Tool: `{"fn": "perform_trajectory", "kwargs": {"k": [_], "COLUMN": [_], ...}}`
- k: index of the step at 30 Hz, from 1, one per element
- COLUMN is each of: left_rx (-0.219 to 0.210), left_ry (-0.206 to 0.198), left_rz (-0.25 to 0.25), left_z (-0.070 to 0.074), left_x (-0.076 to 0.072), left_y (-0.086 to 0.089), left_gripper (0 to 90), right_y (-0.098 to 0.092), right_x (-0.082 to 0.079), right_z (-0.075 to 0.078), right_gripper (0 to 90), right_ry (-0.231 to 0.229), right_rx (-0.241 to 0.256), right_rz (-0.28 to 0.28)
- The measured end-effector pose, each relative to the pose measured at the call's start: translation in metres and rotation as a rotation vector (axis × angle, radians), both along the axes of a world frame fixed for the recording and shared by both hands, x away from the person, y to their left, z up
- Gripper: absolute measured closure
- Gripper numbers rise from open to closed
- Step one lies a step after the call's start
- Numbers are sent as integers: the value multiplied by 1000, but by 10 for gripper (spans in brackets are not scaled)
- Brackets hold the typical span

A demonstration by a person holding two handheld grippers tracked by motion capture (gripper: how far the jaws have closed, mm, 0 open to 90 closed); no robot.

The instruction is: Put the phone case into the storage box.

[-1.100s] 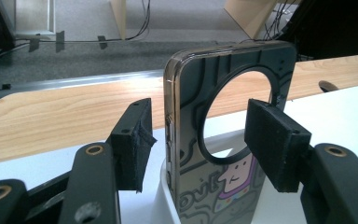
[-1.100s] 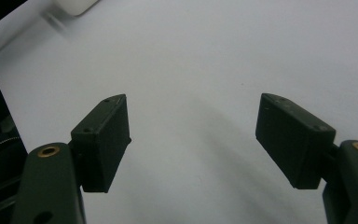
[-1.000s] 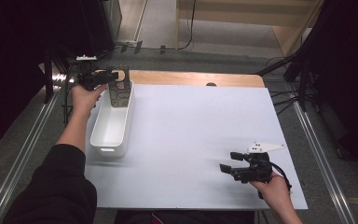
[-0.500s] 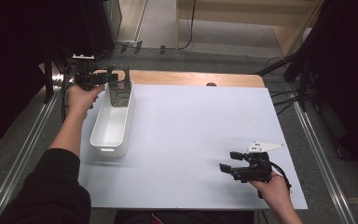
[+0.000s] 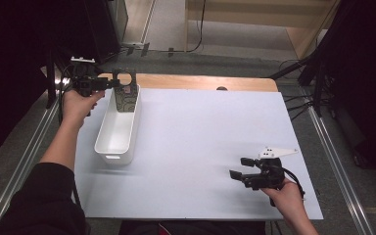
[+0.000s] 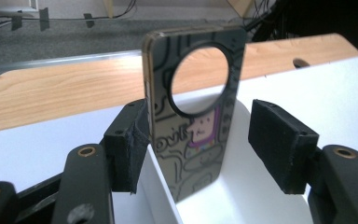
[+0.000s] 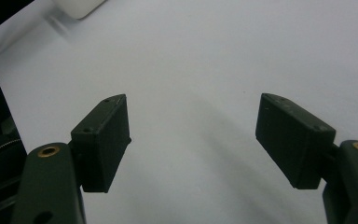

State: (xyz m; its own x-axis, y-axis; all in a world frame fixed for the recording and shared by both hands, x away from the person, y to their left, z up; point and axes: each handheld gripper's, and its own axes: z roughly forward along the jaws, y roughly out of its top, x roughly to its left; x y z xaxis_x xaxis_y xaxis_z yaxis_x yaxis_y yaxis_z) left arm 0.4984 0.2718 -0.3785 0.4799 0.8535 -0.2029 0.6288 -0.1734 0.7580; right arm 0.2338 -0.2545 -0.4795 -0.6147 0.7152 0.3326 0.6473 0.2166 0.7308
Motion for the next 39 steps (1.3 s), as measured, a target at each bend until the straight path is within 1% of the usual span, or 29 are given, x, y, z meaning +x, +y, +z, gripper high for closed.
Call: {"fn": "perform_trajectory", "kwargs": {"k": [4,8,9,12,14,16,18,19,20,21,23,28,31,34,35,37,39], "left_rx": [0,-18,-19,-13,-13,-7,-27,-39,-43,-46,-45,-62,-60,-64,-65,-66,-71], "left_ry": [2,9,13,4,14,15,14,18,24,20,16,8,15,10,10,18,21], "left_rz": [-26,-57,-64,-86,-97,-105,-121,-130,-138,-143,-155,-184,-187,-206,-223,-241,-256], "left_z": [5,10,11,15,17,19,21,22,22,23,24,23,22,21,20,20,20], "left_x": [-7,-12,-14,-20,-24,-27,-30,-32,-33,-35,-38,-47,-52,-58,-61,-64,-68], "left_y": [-1,-4,-6,-9,-12,-14,-16,-16,-17,-19,-20,-24,-25,-26,-27,-28,-30], "left_gripper": [378,377,378,377,377,377,363,326,324,324,324,323,322,321,321,292,291], "right_y": [0,0,0,0,0,0,0,0,0,0,0,0,0,0,0,0,1], "right_x": [0,0,0,0,0,1,1,1,1,1,1,1,1,1,1,0,0], "right_z": [0,0,0,0,0,0,0,0,0,0,0,0,1,1,1,1,1], "right_gripper": [252,252,252,252,252,252,252,252,252,252,252,252,252,252,252,251,252], "right_ry": [-4,1,0,-2,0,1,3,2,1,2,4,6,4,3,3,3,3], "right_rx": [-1,1,0,-1,0,-3,-1,-1,-1,0,0,2,2,1,1,-2,-2], "right_rz": [5,-1,-2,-1,-2,-1,0,0,0,2,0,0,1,-1,-1,0,0]}}
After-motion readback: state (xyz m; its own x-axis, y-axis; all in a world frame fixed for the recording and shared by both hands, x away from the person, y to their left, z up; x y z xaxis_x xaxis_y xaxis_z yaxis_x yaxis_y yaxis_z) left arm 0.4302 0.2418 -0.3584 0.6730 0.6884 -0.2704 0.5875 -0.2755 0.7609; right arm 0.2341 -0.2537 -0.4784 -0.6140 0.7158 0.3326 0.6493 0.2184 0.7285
